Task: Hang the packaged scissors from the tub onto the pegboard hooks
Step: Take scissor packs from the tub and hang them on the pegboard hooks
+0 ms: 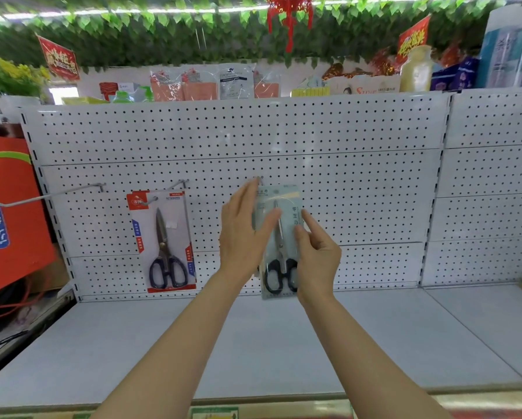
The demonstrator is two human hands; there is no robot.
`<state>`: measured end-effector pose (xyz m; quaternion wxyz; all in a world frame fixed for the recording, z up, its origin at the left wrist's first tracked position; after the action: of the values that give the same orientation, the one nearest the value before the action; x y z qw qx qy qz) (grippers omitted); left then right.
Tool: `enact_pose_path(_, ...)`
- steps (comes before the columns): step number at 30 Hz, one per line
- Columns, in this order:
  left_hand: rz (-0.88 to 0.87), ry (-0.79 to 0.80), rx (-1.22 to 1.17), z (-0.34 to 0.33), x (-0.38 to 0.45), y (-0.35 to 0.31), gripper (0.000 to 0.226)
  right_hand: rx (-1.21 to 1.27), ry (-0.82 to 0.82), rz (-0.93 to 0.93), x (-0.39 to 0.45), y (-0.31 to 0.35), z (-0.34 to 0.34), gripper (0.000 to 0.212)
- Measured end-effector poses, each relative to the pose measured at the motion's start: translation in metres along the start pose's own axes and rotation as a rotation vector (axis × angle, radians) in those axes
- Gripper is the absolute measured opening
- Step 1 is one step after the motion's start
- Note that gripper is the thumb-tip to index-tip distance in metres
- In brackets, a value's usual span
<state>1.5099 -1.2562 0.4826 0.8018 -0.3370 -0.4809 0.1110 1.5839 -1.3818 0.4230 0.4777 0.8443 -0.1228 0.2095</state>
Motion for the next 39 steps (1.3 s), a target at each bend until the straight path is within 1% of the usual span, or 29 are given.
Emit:
enact_pose_path(2, -0.070, 0.035, 0.215, -0.004, 0.008, -0.005, 0.067, 0.012, -0.001, -0.004, 0.002, -0.006, -0.006, 0.034)
enact_pose_path(3, -0.088, 0.037, 0.283, -0.005, 0.011, -0.005, 0.068, 0.019, -0.006, -0.008, 0.003, -0.009, -0.008, 0.033)
enact_pose_path(5, -0.109, 0.030, 0.345, -0.006, 0.016, -0.003, 0.071, 0.032, -0.017, -0.013, 0.004, -0.012, -0.010, 0.031)
enact_pose_path(12, -0.136, 0.023, 0.279, -0.008, 0.009, 0.003, 0.076, 0.103, -0.053, -0.016, -0.007, -0.025, -0.005, 0.032)
enact_pose_path(18, -0.123, 0.038, 0.277, -0.013, 0.016, 0.006, 0.075, 0.067, -0.064, -0.003, 0.001, -0.030, -0.006, 0.033)
enact_pose_path(24, -0.069, 0.080, 0.407, -0.023, 0.025, 0.022, 0.076, -0.007, -0.075, -0.038, 0.010, -0.050, -0.009, 0.033)
enact_pose_path(29, -0.089, 0.090, 0.476, -0.021, 0.027, 0.022, 0.077, -0.075, -0.083, -0.026, 0.018, -0.049, -0.008, 0.033)
enact_pose_path(31, -0.096, 0.100, 0.495, -0.018, 0.027, 0.021, 0.076, -0.128, -0.061, -0.020, 0.020, -0.047, -0.007, 0.031)
enact_pose_path(34, -0.107, 0.125, 0.508, -0.014, 0.025, 0.020, 0.076, -0.277, -0.005, 0.018, 0.021, -0.039, 0.000, 0.031)
enact_pose_path(36, -0.139, 0.124, 0.519, -0.010, 0.021, 0.016, 0.075, -0.433, 0.063, 0.113, 0.020, -0.027, 0.006, 0.036)
enact_pose_path(39, -0.196, 0.109, 0.540, -0.002, 0.013, 0.004, 0.074, -0.724, 0.167, 0.356, 0.020, 0.004, 0.015, 0.041)
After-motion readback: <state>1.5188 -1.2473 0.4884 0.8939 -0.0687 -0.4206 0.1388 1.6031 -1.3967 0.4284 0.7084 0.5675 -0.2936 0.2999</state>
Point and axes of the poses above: each hand's wrist, its own x-axis towards the middle knuckle, its own z-axis out of the back of the hand, y = z × x, the point moved 7 cm from there along x, towards the middle knuckle, and after that the axes turned 8 degrees about z, right-handed, at the moved point
